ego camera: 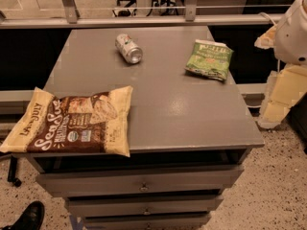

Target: Move brown chip bag near 7up can

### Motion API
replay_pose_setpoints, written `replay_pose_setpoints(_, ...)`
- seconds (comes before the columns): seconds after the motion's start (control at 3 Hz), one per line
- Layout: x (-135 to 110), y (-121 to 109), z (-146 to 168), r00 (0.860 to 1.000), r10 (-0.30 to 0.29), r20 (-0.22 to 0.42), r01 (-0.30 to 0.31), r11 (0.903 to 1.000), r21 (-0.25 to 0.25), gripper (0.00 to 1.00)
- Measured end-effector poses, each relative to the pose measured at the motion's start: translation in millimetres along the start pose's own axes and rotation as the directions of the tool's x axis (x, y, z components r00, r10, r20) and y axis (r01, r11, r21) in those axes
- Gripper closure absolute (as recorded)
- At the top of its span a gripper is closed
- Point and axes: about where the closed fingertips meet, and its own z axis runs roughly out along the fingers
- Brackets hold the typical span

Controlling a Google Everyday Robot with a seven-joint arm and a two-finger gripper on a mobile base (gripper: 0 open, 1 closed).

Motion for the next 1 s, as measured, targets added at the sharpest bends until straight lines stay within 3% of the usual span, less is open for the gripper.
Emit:
replay_pose_setpoints(0.33,0.0,0.0,0.0,1.000,0.000,0.000,0.000,1.0000,0.000,0.00)
replay_pose_setpoints(0.67,-10.0,-1.6,11.0,0.998,0.006,0.060,-0.005,0.9998,-0.017,0.00)
replay_pose_setpoints(1.0,-54.3,-9.0,48.7,0.975,-0.005,0.224,0.021,0.9975,-0.068,0.00)
